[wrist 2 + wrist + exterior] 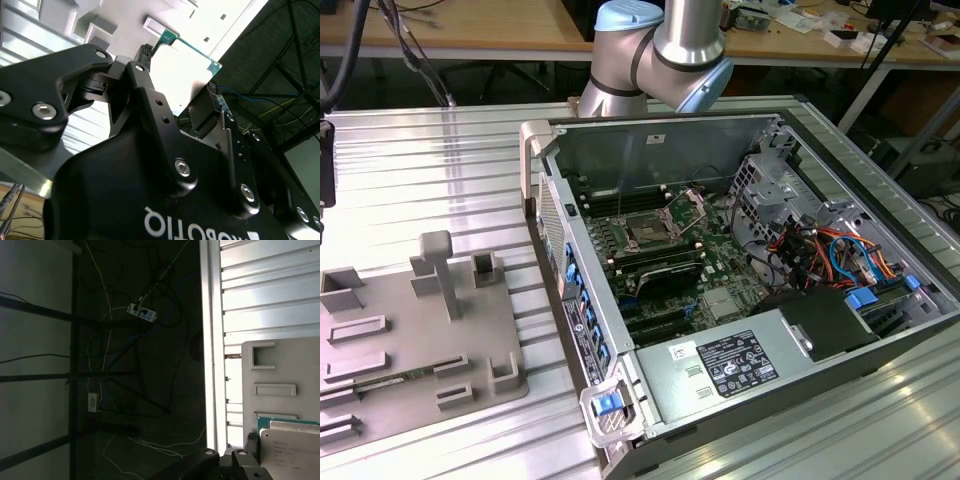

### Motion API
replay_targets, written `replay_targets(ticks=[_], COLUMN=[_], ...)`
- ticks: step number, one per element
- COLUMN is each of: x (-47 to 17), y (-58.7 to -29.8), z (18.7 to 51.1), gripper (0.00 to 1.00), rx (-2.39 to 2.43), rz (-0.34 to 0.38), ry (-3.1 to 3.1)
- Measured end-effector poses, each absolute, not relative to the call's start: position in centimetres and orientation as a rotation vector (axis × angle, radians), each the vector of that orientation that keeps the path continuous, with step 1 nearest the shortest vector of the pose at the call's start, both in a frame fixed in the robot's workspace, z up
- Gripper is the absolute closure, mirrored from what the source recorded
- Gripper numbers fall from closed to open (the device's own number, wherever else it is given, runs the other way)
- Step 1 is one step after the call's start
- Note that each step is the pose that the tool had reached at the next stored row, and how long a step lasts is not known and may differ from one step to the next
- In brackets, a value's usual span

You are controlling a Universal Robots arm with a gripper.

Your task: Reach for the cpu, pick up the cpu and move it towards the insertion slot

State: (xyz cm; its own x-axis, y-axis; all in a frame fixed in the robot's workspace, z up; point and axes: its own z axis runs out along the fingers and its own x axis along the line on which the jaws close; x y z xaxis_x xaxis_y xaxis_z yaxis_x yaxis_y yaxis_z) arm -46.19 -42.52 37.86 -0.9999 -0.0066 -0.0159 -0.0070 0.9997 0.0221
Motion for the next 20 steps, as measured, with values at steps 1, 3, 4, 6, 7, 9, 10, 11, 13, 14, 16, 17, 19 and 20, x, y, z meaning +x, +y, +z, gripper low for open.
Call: replay_targets(ticks=[1, 3, 4, 6, 7, 9, 10, 11, 13, 14, 16, 17, 19, 20], x=[-46.1, -46.0, -45.8, -45.7, -45.6, -45.3, -45.2, -45.2, -44.9, -44.8, -44.6, -44.5, -44.3, -44.2], y=[-42.5, -42.5, -42.5, -42.5, -42.5, -42.5, -42.5, -42.5, -42.5, -42.5, -42.5, -42.5, -42.5, -42.5], z=[37.9, 37.9, 37.9, 37.9, 37.9, 37.8, 37.8, 37.8, 37.8, 37.8, 37.9, 37.9, 37.8, 37.9], gripper=[0.45, 0.45, 0.45, 0.45, 0.45, 0.45, 0.45, 0.45, 0.45, 0.45, 0.45, 0.45, 0.45, 0.45], rx=[-0.011, -0.011, -0.011, -0.011, -0.011, -0.01, -0.011, -0.01, -0.011, -0.011, -0.01, -0.01, -0.01, -0.011], rz=[0.034, 0.035, 0.034, 0.034, 0.034, 0.034, 0.034, 0.034, 0.034, 0.034, 0.034, 0.034, 0.034, 0.034], ry=[3.126, 3.126, 3.126, 3.126, 3.126, 3.125, 3.125, 3.125, 3.125, 3.125, 3.125, 3.126, 3.125, 3.126])
